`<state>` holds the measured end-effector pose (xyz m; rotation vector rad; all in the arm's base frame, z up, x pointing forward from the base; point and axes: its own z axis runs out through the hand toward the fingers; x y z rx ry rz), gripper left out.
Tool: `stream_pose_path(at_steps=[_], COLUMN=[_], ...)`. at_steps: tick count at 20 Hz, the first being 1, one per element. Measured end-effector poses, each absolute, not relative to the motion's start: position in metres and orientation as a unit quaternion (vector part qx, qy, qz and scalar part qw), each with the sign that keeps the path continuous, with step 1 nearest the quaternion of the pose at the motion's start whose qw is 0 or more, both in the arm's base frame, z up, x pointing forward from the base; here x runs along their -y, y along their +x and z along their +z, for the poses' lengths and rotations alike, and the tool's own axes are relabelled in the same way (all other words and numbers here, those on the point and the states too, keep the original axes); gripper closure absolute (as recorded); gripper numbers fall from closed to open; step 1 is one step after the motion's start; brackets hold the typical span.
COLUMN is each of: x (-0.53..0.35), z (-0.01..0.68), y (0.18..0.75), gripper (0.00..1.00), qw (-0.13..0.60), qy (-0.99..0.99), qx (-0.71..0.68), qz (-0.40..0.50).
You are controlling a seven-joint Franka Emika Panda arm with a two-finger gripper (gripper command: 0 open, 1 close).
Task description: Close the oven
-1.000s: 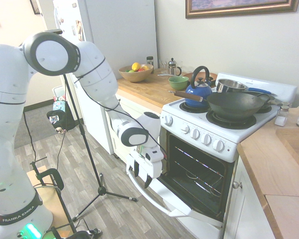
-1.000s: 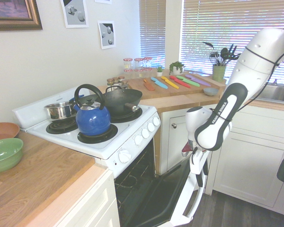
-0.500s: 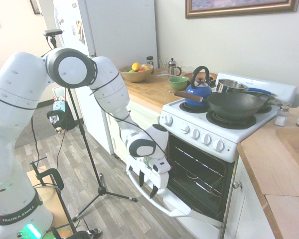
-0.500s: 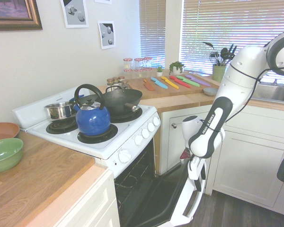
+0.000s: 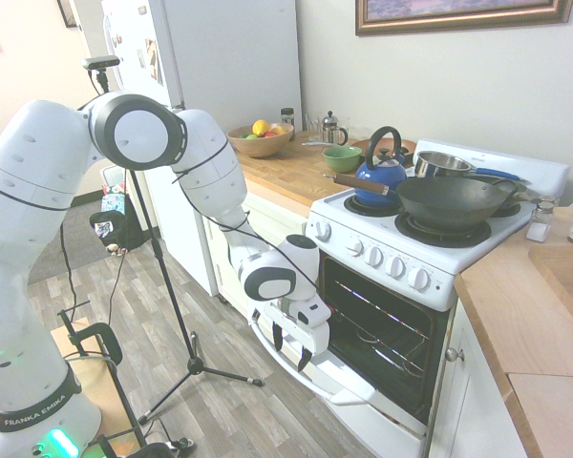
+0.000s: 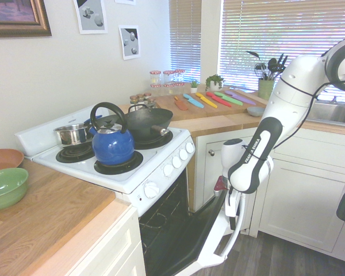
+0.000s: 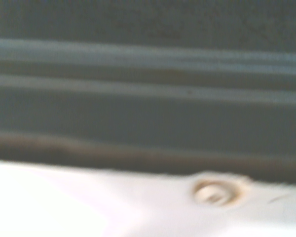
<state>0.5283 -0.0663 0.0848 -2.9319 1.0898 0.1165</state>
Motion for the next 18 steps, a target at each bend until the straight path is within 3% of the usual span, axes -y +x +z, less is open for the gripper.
stream_pose_path(at_steps=[8, 18], x=[-0.014, -0.058], z=[0.147, 0.175], y=[0.595, 0.678], gripper=[0.00, 0.00], qw=[0.021, 0.006], qy=[-0.954, -0.951], qx=[-0.299, -0.310], qz=[-0.009, -0.002])
